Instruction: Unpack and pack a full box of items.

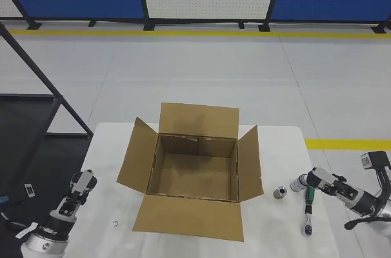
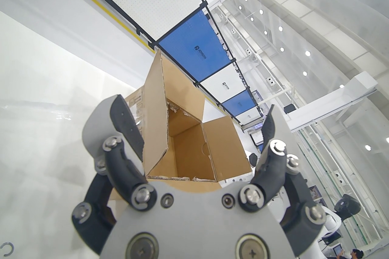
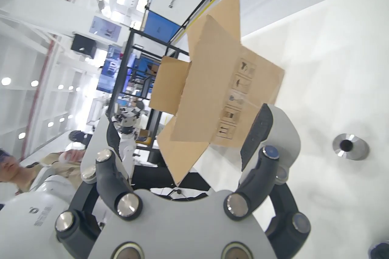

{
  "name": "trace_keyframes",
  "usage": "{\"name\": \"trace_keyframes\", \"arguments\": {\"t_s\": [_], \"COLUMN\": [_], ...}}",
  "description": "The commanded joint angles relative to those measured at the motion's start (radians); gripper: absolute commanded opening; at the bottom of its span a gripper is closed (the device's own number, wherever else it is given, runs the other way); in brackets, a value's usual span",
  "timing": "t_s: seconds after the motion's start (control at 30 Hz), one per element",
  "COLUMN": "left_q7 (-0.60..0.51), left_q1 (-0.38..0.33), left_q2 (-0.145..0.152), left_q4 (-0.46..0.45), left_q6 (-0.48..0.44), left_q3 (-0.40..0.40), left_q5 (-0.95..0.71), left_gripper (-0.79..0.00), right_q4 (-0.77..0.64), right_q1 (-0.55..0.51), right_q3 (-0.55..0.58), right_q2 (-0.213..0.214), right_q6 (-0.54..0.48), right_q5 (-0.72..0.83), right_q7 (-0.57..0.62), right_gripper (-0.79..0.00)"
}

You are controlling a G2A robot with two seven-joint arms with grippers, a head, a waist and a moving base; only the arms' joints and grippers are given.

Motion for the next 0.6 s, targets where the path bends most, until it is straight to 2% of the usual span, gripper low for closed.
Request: {"name": "trace_keyframes", "arguments": {"t_s": [0.0, 0.17, 0.33, 0.43, 0.57], "left_q7": [0.0, -0.007, -0.009, -0.009, -0.012], "left_q1": [0.004, 0.01, 0.009, 0.006, 0.008], "left_q2": [0.0, -0.001, -0.001, -0.001, -0.001], "left_q4": [0.001, 0.004, 0.004, 0.003, 0.003], "left_q6": [0.0, -0.002, -0.005, -0.003, 0.002], "left_q3": [0.001, 0.008, 0.016, 0.018, 0.018], "left_q5": [-0.007, -0.014, -0.016, -0.016, -0.027], "left_gripper": [0.0, 0.0, 0.0, 0.0, 0.0], "right_q4": [-0.038, -0.105, -0.147, -0.133, -0.061], "right_q1": [-0.024, -0.086, -0.132, -0.136, -0.094], "right_q3": [0.012, 0.056, 0.074, 0.06, 0.01], "right_q2": [0.003, 0.009, 0.017, 0.022, 0.033], "right_q6": [0.051, 0.145, 0.228, 0.252, 0.254], "right_q5": [-0.106, -0.267, -0.42, -0.507, -0.592], "right_q7": [-0.024, -0.053, -0.007, 0.005, 0.09], "right_gripper": [0.0, 0.0, 0.0, 0.0, 0.0]}}
